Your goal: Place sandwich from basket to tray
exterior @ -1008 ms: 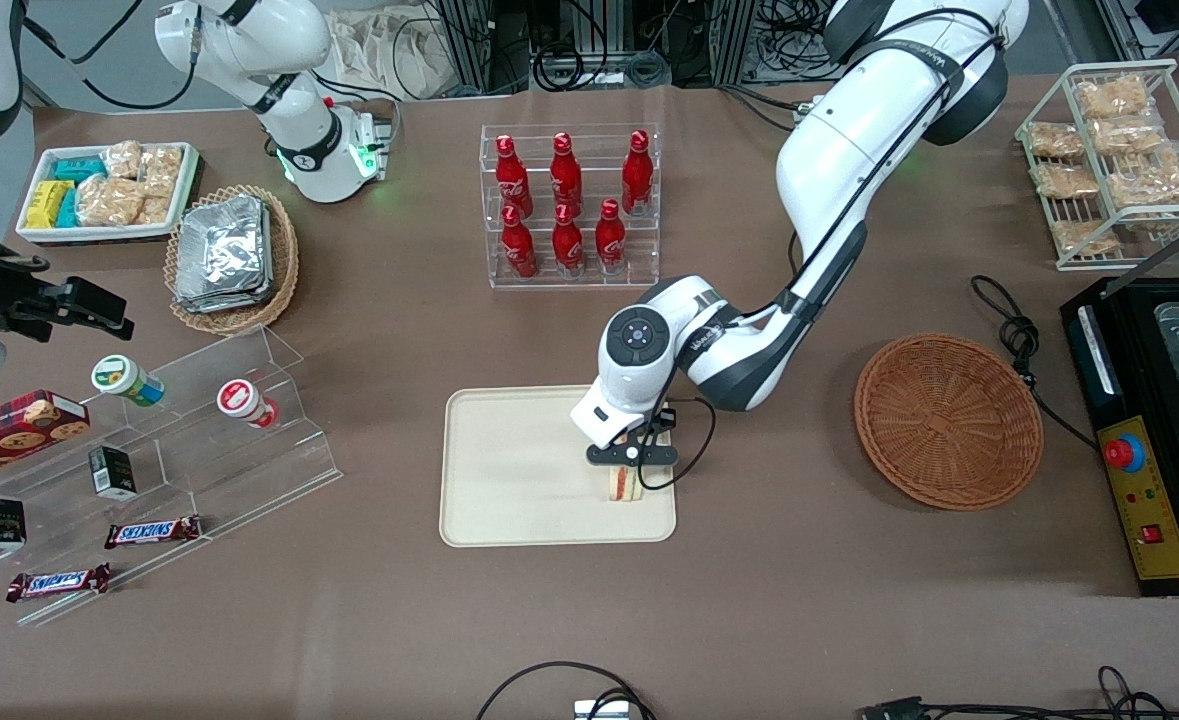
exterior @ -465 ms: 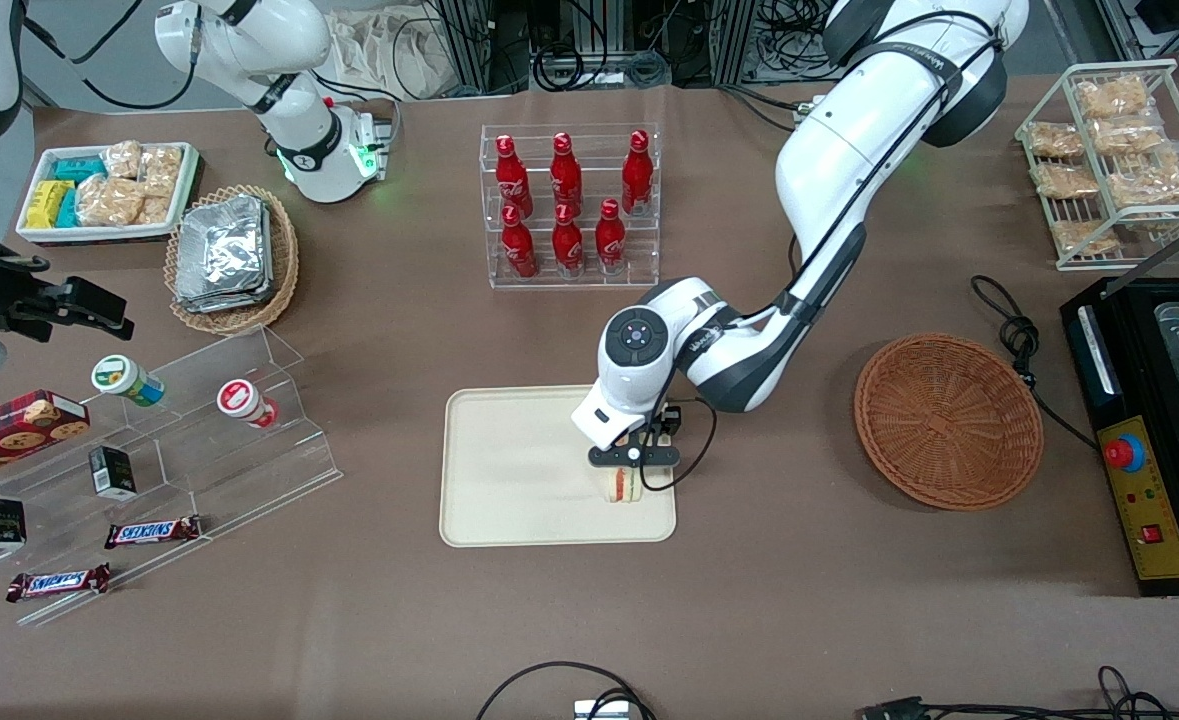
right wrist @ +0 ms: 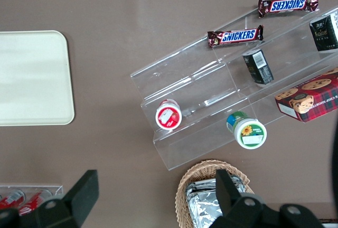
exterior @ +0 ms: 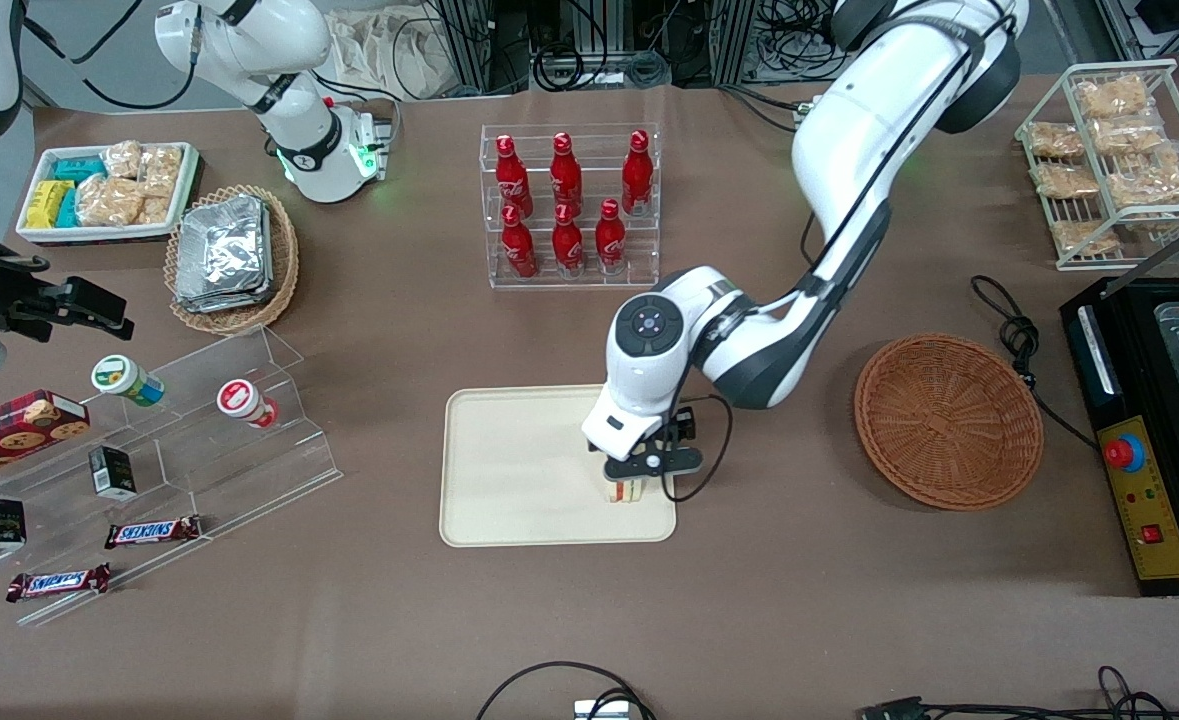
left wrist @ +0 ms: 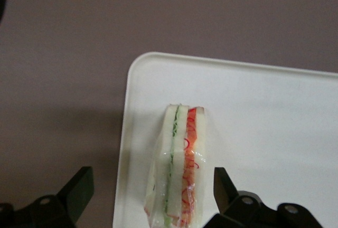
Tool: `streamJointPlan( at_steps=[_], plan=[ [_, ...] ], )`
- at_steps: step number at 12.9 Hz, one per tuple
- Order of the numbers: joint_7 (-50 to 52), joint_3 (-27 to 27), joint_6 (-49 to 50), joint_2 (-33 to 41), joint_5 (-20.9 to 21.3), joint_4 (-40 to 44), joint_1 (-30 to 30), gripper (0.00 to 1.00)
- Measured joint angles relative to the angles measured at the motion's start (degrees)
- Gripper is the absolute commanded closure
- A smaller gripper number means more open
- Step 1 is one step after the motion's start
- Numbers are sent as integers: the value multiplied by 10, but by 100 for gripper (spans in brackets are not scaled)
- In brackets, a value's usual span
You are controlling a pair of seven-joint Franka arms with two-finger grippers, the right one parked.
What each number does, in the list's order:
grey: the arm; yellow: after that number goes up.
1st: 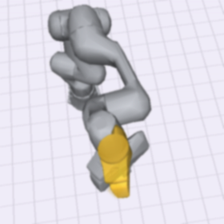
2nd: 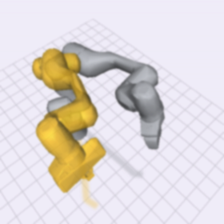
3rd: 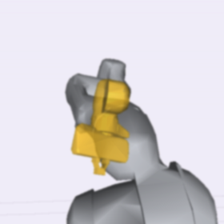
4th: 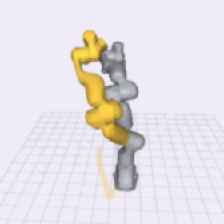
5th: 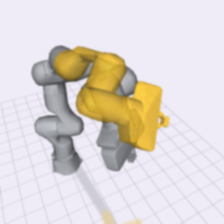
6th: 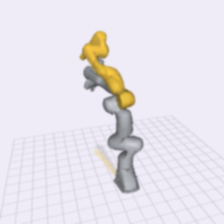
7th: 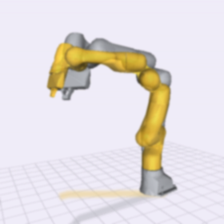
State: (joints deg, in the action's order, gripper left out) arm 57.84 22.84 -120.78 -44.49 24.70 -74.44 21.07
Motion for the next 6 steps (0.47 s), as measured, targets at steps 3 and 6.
streamJointPlan(
  at_steps=[3,6],
  plan=[
    [15,-6,68,61,0,5,-25,0],
    [7,-7,129,116,0,5,-83,0]
  ],
)
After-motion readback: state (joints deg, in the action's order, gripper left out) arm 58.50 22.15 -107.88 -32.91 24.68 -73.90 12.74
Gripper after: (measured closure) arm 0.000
